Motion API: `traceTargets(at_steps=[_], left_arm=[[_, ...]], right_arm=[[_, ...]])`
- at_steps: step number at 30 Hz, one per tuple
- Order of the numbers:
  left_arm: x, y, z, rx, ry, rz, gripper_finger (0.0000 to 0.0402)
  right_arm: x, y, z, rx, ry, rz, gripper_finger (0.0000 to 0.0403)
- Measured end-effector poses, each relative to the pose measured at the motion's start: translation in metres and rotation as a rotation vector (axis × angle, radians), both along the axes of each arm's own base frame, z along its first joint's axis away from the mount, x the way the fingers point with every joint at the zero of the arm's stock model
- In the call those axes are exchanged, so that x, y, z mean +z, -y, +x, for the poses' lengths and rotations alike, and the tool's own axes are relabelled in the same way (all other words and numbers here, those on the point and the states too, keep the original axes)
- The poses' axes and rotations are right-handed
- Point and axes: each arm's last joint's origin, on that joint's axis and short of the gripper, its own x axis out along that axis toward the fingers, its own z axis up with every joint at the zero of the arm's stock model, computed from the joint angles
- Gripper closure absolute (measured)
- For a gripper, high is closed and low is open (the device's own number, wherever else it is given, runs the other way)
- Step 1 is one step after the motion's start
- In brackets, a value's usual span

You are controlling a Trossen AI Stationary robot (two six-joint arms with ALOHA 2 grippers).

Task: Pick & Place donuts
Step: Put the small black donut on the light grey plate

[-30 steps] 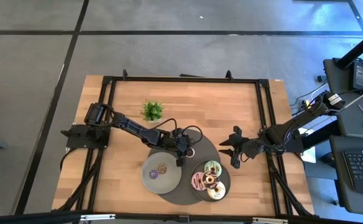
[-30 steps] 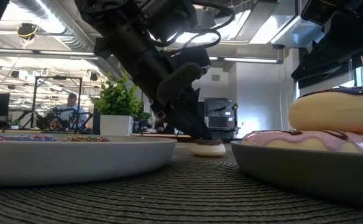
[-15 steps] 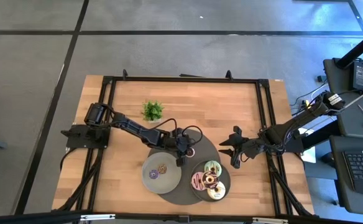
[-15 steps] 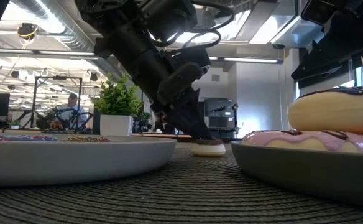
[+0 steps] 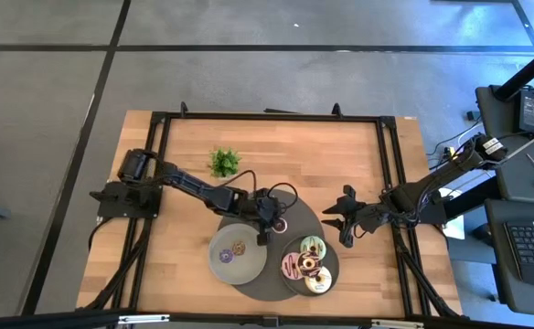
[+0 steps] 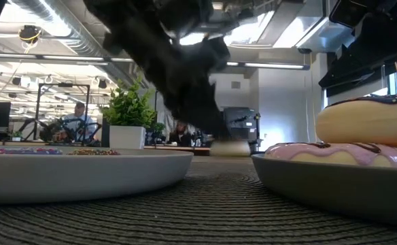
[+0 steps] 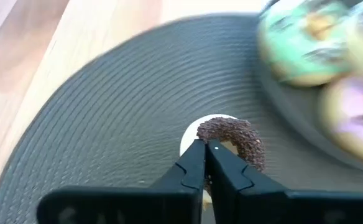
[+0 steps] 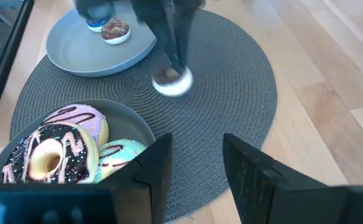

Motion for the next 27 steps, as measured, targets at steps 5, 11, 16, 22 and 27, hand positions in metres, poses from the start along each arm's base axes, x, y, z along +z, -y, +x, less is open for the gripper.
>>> traceTargets(at_steps=[5, 11, 16, 22, 27], left_arm=[[0.040, 0.018, -0.019, -0.111, 0.025, -0.064, 0.0398], [0.065, 0.071, -0.053, -0.166, -0.013, -0.112, 0.0398], [0.055, 0.110, -0.078, -0.110, -0.079, -0.063, 0.0398], [0.038, 0.133, -0.095, -0.037, -0.147, -0.035, 0.0398], [0.027, 0.139, -0.097, -0.006, -0.177, -0.026, 0.0397]], right_arm=[[0.000, 0.000, 0.000, 0.005, -0.005, 0.006, 0.0260], [0.000, 0.000, 0.000, 0.003, -0.007, 0.004, 0.0260], [0.000, 0.000, 0.000, -0.001, -0.002, 0.002, 0.0260], [0.001, 0.000, 0.001, -0.004, 0.014, 0.013, 0.0260], [0.003, -0.001, 0.002, -0.007, 0.032, 0.026, 0.0260]])
